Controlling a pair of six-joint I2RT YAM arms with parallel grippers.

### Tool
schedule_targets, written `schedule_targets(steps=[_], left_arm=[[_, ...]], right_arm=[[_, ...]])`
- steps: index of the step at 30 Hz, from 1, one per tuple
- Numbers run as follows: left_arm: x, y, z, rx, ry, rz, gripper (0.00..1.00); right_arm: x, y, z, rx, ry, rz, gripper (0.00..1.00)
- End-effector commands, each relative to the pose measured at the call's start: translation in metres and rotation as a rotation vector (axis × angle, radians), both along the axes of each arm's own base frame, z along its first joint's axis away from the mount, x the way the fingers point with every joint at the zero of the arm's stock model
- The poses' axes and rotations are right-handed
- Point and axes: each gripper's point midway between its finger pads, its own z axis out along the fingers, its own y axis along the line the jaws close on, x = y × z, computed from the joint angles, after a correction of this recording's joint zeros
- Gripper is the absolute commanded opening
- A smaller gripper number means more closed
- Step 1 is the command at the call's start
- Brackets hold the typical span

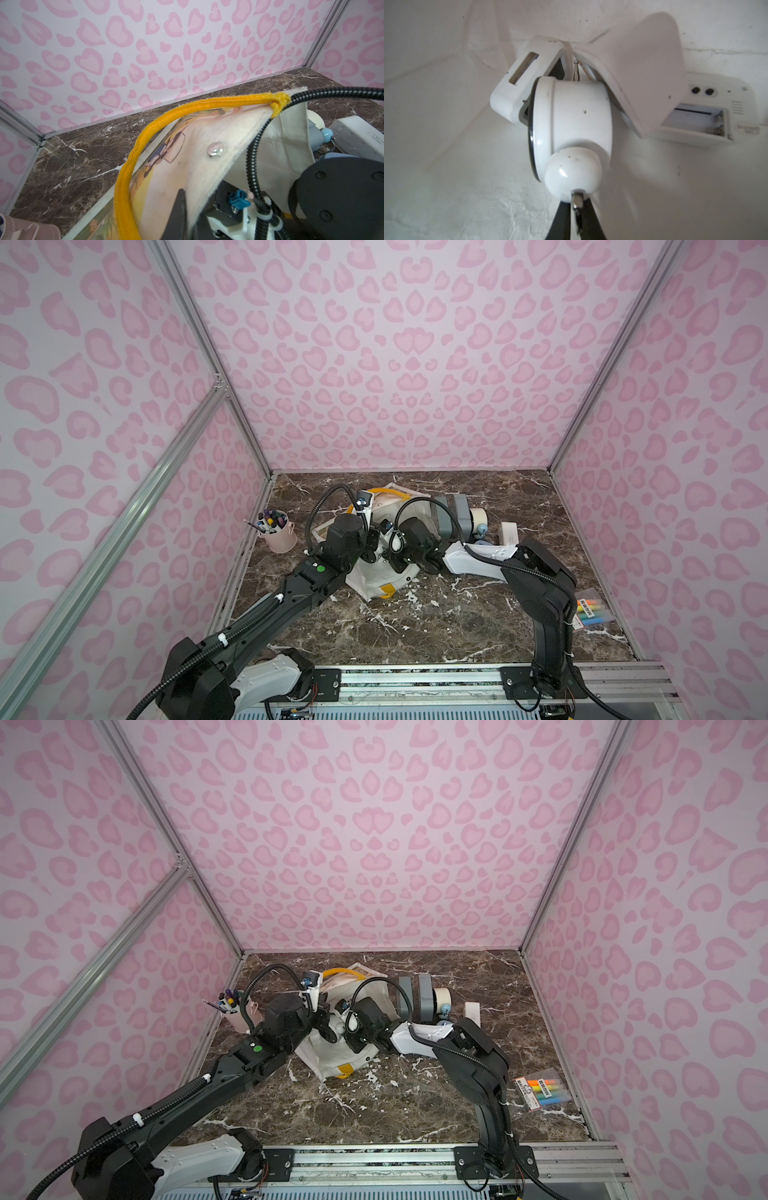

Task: Take the alarm clock out of the canvas bag
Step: Pick up the alarm from the canvas bag.

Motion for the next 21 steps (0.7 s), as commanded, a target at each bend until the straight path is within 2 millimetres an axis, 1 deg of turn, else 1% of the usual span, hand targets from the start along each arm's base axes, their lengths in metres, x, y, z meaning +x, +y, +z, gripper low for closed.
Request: schedule_targets(steps=[1, 8, 15, 21], left_arm=[[0.002, 0.002, 0.008, -0.011, -0.022, 0.016, 0.03], [0.003, 0.004, 0.007, -0.007, -0.020, 0.029, 0.03], [0.004, 0.006, 0.007, -0.004, -0.020, 0.046, 0.03], [0.006, 0.006, 0.005, 0.003, -0.016, 0.059, 0.03]], right_arm=[[-0.001, 0.001, 0.003, 0.006, 0.013, 0.000, 0.06], [-0.003, -0.003, 0.005, -0.003, 0.017, -0.007, 0.00], [-0.008, -0.010, 0.009, -0.017, 0.007, -0.017, 0.00], [-0.013, -0.015, 0.018, -0.013, -0.012, -0.020, 0.00]])
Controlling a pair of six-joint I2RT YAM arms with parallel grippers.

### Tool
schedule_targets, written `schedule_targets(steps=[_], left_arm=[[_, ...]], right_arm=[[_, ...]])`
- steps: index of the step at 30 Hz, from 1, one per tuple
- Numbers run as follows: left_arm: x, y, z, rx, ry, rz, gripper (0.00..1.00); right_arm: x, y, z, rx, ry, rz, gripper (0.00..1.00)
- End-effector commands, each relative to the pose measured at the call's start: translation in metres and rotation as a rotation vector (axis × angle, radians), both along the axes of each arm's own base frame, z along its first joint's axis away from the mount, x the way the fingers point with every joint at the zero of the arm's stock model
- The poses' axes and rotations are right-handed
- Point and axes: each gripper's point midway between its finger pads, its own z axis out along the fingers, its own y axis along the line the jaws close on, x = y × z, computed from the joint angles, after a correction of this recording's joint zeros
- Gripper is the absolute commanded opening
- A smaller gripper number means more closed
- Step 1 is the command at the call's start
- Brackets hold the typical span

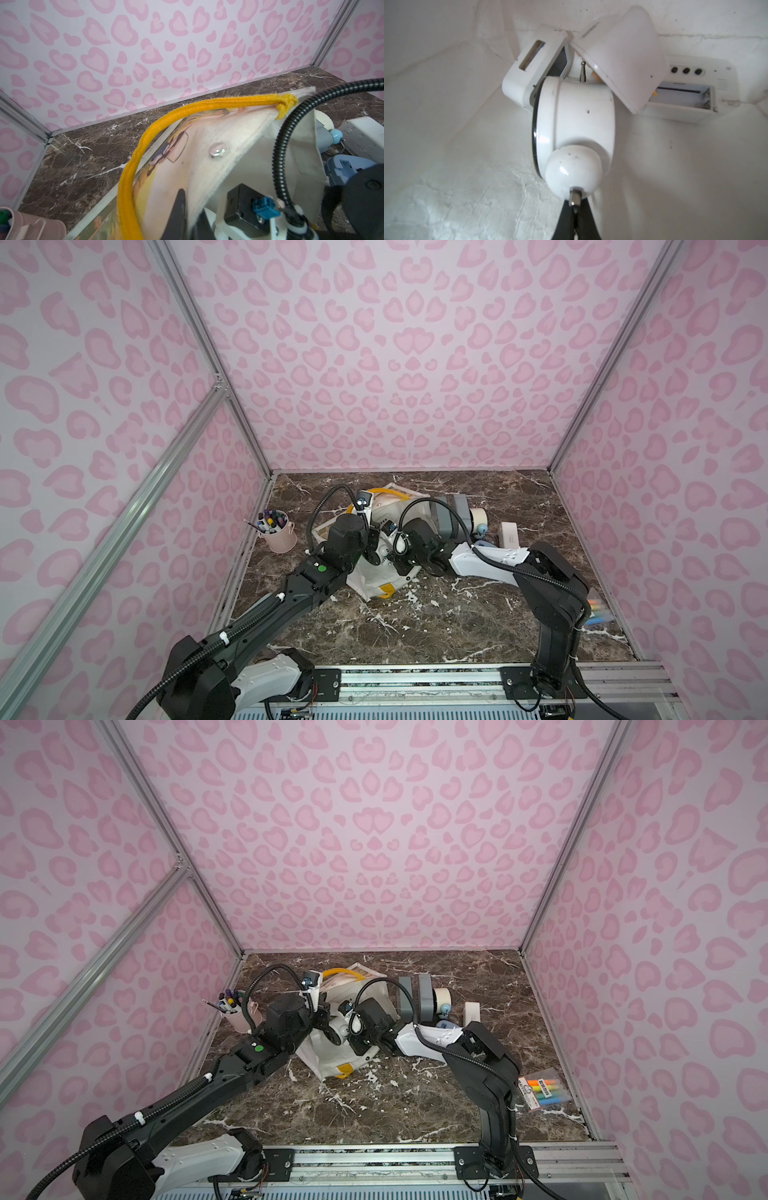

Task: Take the alarm clock out of the canvas bag
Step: Pick up the alarm from the canvas bag.

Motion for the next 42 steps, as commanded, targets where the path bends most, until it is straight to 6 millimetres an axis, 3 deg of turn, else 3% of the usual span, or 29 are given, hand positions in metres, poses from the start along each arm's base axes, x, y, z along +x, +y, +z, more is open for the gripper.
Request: schedule_targets(steps=[1, 21, 42], left_arm=[[0.002, 0.002, 0.006, -0.008, -0.012, 0.026, 0.03], [0.005, 0.005, 0.007, 0.005, -0.015, 0.057, 0.03], [0.007, 0.007, 0.005, 0.011, -0.010, 0.076, 0.03]], right_arm=[[0.001, 0.000, 0.009, 0.019, -0.032, -0.012, 0.00], [-0.023, -0.031, 0.048, 0.061, -0.103, -0.042, 0.00], [-0.049, -0.087, 0.075, 0.034, -0.170, -0.124, 0.00]])
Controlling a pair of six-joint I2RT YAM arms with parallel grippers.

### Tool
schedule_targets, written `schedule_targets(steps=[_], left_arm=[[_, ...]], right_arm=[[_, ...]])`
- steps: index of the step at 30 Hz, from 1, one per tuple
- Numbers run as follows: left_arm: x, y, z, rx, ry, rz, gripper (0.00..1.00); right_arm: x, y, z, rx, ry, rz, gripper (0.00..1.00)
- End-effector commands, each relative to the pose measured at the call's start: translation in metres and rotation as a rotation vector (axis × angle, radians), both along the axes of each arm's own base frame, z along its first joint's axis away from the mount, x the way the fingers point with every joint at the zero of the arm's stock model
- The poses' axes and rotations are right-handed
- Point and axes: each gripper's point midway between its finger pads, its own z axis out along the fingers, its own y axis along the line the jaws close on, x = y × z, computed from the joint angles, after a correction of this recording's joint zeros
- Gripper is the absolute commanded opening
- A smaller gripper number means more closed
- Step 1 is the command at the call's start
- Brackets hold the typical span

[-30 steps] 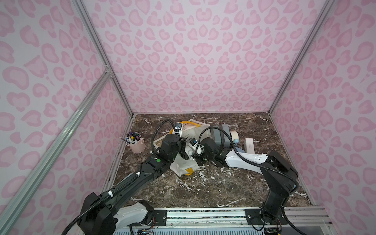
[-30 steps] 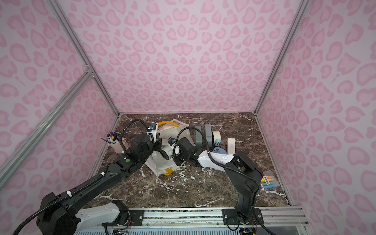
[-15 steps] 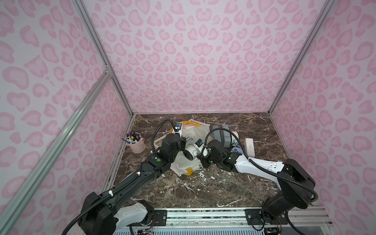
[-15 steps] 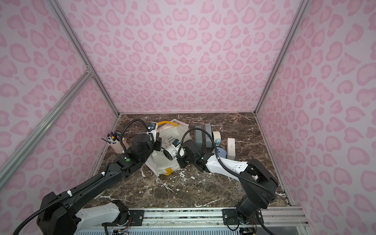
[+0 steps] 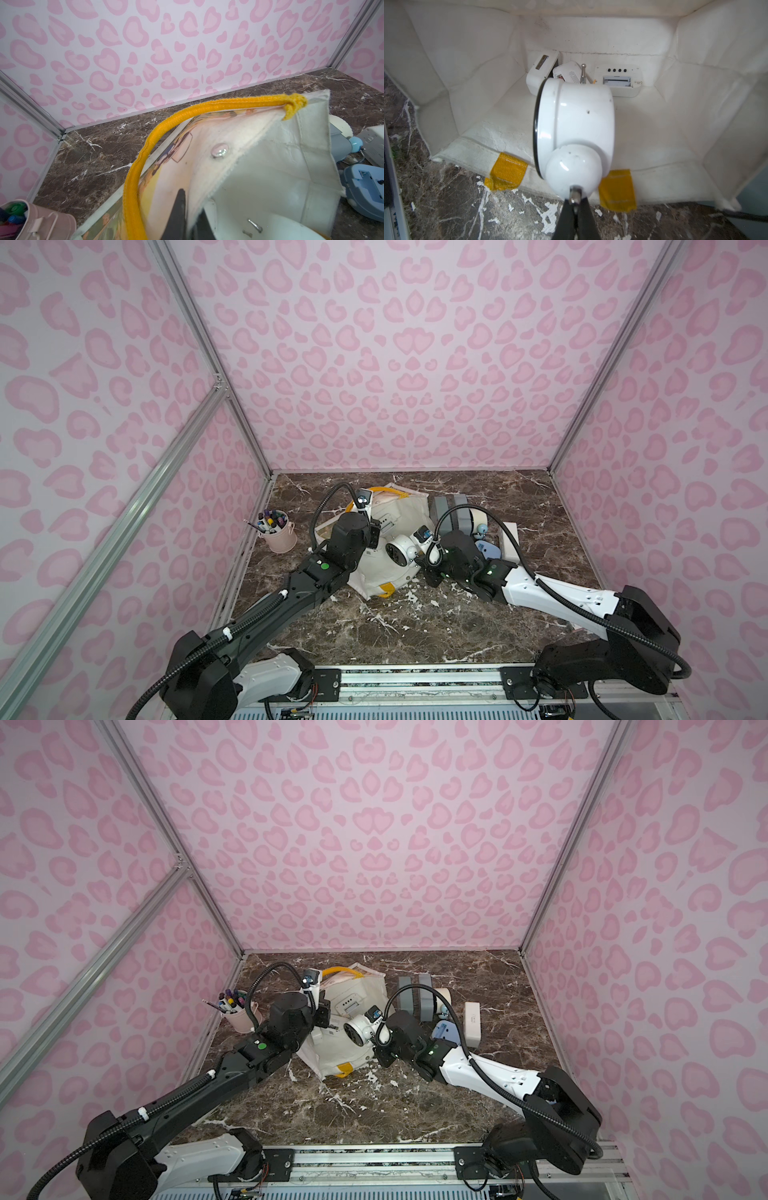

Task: Take the alarm clock out of the canvas bag
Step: Pick up the alarm from the canvas bag, then place the alarm at the center of the board.

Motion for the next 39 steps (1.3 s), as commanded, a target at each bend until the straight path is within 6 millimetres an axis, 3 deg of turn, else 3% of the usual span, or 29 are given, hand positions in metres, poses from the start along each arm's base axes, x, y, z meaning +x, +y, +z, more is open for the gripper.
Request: schedule_targets(steps=[1, 11, 20, 27, 32, 39], left_arm=[[0.002, 0.002, 0.003, -0.006, -0.002, 0.022, 0.03], [0.003, 0.004, 0.005, 0.003, -0.004, 0.037, 0.03], [0.004, 0.005, 0.005, 0.008, -0.006, 0.045, 0.03], [0.005, 0.004, 0.006, 0.008, -0.008, 0.045, 0.03], [0.005, 0.004, 0.007, 0.012, -0.009, 0.043, 0.03], [0.004, 0.003, 0.006, 0.008, -0.007, 0.043, 0.03]], right_arm=[[0.000, -0.010, 0.004, -0.012, -0.023, -0.030, 0.00], [-0.013, -0.049, 0.011, -0.008, -0.040, -0.129, 0.00], [-0.019, -0.099, 0.015, 0.005, -0.100, -0.302, 0.00], [-0.017, -0.139, -0.002, 0.041, -0.079, -0.454, 0.00], [-0.016, -0.148, -0.018, 0.050, -0.035, -0.491, 0.00], [-0.010, -0.143, -0.034, 0.034, 0.003, -0.499, 0.00]])
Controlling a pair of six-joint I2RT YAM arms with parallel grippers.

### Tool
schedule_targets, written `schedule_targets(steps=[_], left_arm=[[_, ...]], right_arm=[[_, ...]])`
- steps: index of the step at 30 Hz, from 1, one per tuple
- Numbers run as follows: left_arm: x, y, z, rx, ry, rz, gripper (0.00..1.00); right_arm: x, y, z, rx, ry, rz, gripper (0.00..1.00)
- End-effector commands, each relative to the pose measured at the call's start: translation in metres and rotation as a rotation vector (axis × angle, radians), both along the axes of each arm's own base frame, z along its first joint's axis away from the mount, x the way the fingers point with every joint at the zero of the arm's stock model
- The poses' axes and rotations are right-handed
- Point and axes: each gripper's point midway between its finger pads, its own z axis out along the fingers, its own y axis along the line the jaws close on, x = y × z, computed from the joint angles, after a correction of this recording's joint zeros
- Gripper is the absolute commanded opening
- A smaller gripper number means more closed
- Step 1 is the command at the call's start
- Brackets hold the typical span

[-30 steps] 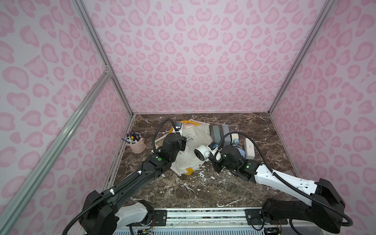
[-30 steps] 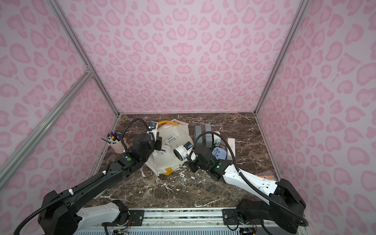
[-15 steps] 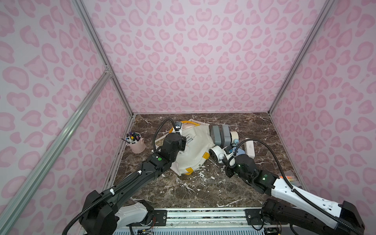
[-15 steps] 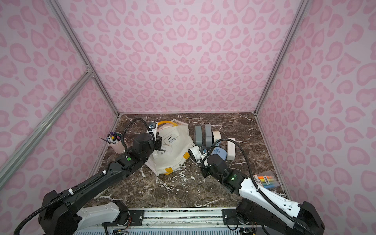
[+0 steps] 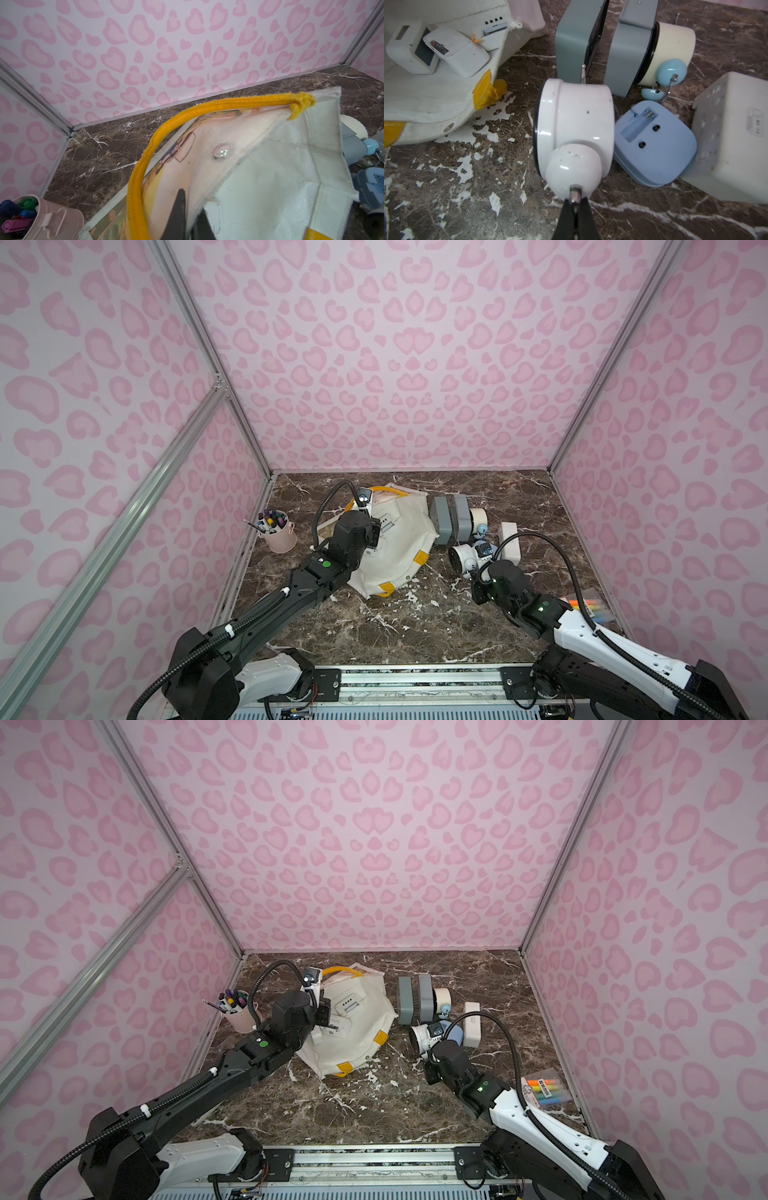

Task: Take the alarm clock out of the canvas bag
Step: Place the alarm at the center of the board.

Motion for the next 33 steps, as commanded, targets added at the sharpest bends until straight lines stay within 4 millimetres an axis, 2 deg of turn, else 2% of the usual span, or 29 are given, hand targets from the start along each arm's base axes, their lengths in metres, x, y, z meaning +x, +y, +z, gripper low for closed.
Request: schedule_targets(steps=[1, 16, 27, 33], left_arm=[[0.002, 0.001, 0.007, -0.011, -0.013, 0.015, 0.03], [0.001, 0.003, 0.007, -0.010, -0.017, 0.023, 0.03], [0.000, 0.004, 0.004, -0.009, -0.013, 0.025, 0.03], [0.002, 0.001, 0.007, -0.010, -0.016, 0.018, 0.03]], right_arm=[[0.011, 0.009, 0.008, 0.065, -0.044, -0.016, 0.00], [0.027, 0.022, -0.021, 0.008, 0.061, -0.021, 0.00], [0.027, -0.003, -0.042, 0.003, 0.117, -0.136, 0.00], [0.026, 0.003, -0.045, -0.002, 0.144, -0.102, 0.00]])
